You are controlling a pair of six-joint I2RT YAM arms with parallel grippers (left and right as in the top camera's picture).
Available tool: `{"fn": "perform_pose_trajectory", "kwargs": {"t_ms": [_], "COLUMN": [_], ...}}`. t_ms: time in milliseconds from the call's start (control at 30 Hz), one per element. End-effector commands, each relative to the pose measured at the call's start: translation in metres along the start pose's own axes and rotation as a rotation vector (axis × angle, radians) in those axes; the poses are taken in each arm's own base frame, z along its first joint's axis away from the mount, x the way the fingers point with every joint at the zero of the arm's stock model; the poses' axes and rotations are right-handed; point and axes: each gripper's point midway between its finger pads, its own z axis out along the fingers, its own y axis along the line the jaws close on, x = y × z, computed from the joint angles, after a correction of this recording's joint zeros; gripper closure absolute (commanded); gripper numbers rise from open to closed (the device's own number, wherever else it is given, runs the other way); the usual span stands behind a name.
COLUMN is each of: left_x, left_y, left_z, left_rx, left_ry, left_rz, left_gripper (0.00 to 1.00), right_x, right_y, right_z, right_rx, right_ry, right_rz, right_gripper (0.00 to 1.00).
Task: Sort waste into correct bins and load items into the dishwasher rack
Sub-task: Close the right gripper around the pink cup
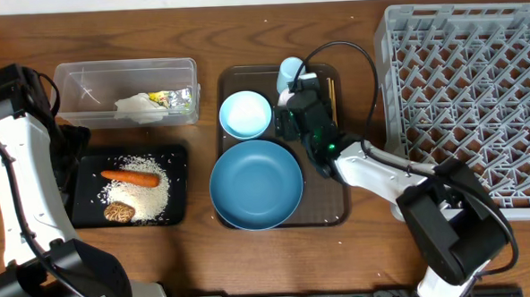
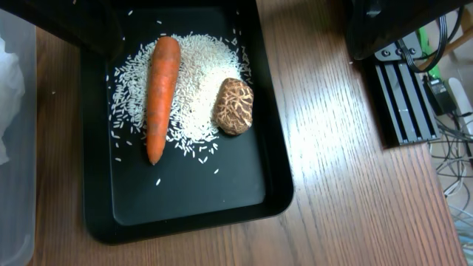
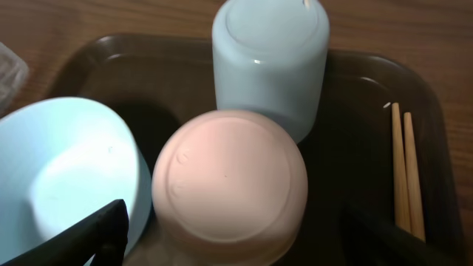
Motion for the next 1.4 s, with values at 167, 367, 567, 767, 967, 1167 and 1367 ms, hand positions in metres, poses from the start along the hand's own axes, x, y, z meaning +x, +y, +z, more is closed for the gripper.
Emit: {"fn": "perform_pose_trajectory", "kwargs": {"t_ms": [167,367,567,767,967,1167,1367], "left_x": [-0.001,-0.001,-0.001,-0.001,-0.001,-0.001,-0.001], "left_y": [0.002,0.002,0.002,0.002,0.002,0.002,0.002], "left_z": [-0.001,-0.001,-0.001,-0.001,-0.001,-0.001,-0.001], "left_rx": [-0.002,-0.002,-0.002,-0.002,-0.002,-0.002,-0.002], "left_ry": [-0.001,-0.001,0.000,0.000,-0.001,-0.001,0.000], "left_rz": [-0.017,-0.017,-0.016,-0.016,-0.017,-0.017,-0.016], "left_gripper": [0.02,0.02,0.02,0.02,0.02,0.02,0.02], "right_x": [-0.006,-0.009,-0.019,-0.037,-0.048,-0.065,-0.062], "right_y": [0.006,0.006,0.007,0.010,0.009,0.012,0.022], "right_z": [0.001,-0.001,-0.013,-0.037,-0.053,-0.060,-0.047], "right_rx": [-0.003,-0.006,-0.012,-0.032,-0.036,-0.061,-0.075], "right_ry": [-0.024,-0.031,-0.042,-0.061,-0.075,-0.129,-0.153], "right_rz": [0.006,0.008,0.011,0.017,0.021,0.040,0.042], "right_gripper": [0.35,0.46,0.59,0.66,0.44,0.23,0.24]}}
